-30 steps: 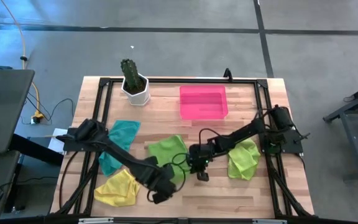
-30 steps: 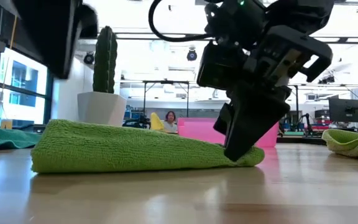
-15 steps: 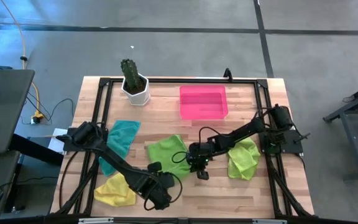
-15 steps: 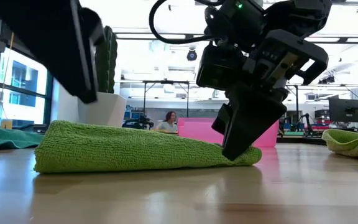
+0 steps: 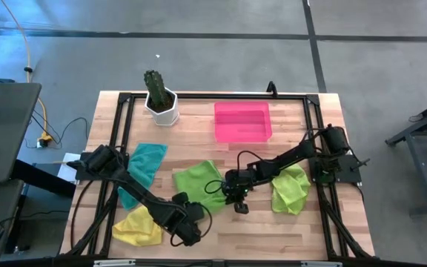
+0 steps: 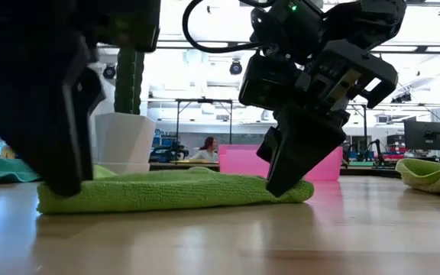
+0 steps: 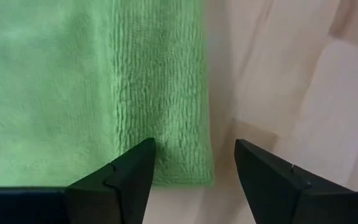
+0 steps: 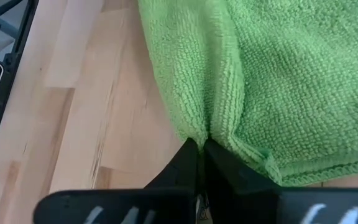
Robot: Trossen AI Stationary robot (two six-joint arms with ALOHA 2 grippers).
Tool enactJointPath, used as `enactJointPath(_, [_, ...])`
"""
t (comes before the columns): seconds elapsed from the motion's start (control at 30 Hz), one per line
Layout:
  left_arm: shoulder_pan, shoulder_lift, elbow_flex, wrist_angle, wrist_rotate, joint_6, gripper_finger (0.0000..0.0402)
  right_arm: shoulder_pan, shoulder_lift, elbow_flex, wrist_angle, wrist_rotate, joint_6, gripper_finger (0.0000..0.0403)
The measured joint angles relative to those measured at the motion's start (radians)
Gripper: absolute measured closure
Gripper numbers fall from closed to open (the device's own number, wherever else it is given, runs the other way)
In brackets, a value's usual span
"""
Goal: Roll microfiber towels into tight, uniform cylinder then place into a basket
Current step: Roll the green microfiber cloth
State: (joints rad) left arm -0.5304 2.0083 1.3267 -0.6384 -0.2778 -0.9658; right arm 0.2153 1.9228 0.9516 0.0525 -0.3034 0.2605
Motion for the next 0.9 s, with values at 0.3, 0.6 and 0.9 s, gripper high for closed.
enactJointPath(0.3, [-0.002,0.0,-0.023,0.062,0.006,-0.088,0.0193,0.0,0.0,0.0,0.02,0.001,0.0,0.0401])
enactJointPath(0.6, [0.005,-0.002,-0.081,0.072,-0.034,-0.176,0.025,0.0,0.0,0.0,0.028,0.0,0.0,0.0392])
enactJointPath(0.9, [0.004,0.001,-0.085,0.052,-0.051,-0.096,0.0362,0.0,-0.015,0.0,0.017,0.006,-0.12,0.0387])
